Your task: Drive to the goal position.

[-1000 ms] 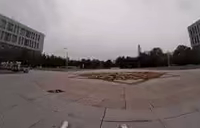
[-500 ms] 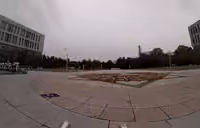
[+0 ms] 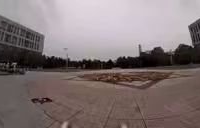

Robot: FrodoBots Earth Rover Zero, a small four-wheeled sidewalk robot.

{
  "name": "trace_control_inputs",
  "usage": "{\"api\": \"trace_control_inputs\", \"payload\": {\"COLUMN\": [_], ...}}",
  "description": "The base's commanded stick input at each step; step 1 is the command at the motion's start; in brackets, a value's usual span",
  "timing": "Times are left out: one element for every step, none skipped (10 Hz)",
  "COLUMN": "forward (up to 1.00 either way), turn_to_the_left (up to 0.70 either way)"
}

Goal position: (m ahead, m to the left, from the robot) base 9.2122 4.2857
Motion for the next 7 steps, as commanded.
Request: {"api": "trace_control_inputs", "payload": {"forward": [0.70, 0.70, 0.70, 0.70, 0.70, 0.70, 0.70], "turn_to_the_left": [0.03, 0.16, 0.28, 0.35, 0.25, 0.00, 0.00]}}
